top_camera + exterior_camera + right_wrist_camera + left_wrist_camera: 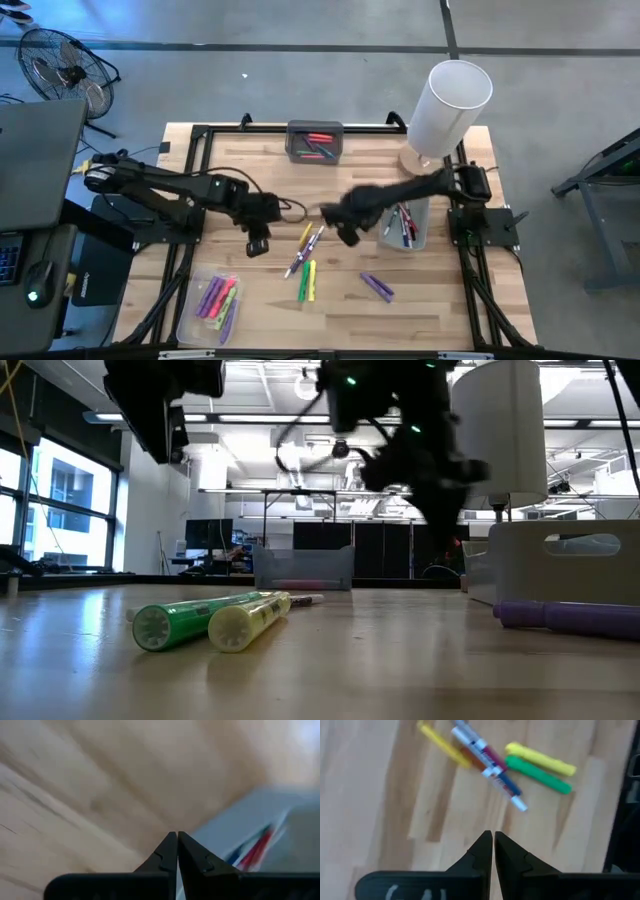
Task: Pick & Place Markers
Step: Put the yellow pen into the black bin
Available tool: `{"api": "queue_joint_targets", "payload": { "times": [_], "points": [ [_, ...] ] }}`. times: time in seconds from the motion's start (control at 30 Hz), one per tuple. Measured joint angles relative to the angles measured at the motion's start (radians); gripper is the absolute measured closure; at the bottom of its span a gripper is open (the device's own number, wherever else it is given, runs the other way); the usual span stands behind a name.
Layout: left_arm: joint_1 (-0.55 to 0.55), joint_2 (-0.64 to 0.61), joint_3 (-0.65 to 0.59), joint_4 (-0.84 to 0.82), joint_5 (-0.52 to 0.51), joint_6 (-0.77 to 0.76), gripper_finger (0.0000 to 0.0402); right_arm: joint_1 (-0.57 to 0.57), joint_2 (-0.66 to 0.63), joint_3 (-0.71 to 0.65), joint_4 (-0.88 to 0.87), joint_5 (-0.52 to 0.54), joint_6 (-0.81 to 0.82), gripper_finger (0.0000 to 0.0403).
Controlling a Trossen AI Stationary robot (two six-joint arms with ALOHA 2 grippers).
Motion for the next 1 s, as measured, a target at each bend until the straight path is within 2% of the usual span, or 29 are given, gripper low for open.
{"api": "queue_joint_targets", "payload": {
  "times": [0.13, 0.2, 0.4, 0.57, 0.7, 0.8, 0.87, 1.0],
  "points": [
    [-0.052, 0.0, 0.0, 0.047, -0.039, -0.022, 0.0385, 0.114, 0.0, -0.075, 0.007, -0.053, 0.135, 0.0402],
    [-0.07, 0.0, 0.0, 0.073, -0.047, -0.019, 0.0385, 0.165, 0.0, -0.08, 0.006, -0.037, 0.187, 0.0401],
    [-0.073, 0.0, 0.0, 0.114, -0.073, -0.021, 0.0385, 0.257, -0.008, -0.005, 0.001, 0.066, 0.28, 0.0401],
    [-0.073, 0.049, 0.002, 0.164, -0.17, -0.022, 0.0382, 0.31, -0.076, 0.087, -0.005, 0.186, 0.301, 0.0402],
    [-0.073, 0.128, 0.001, 0.22, -0.172, -0.075, 0.0349, 0.376, -0.181, 0.101, -0.012, 0.281, 0.302, 0.0402],
    [-0.054, 0.213, 0.002, 0.306, -0.17, -0.103, 0.0305, 0.455, -0.298, 0.012, -0.014, 0.373, 0.365, 0.0402],
    [-0.037, 0.252, 0.007, 0.311, -0.171, -0.123, 0.0276, 0.516, -0.39, -0.087, -0.002, 0.387, 0.436, 0.0402],
    [0.002, 0.307, 0.046, 0.314, -0.176, -0.178, 0.0237, 0.622, -0.58, -0.275, 0.135, 0.464, 0.473, 0.0403]
  ]
}}
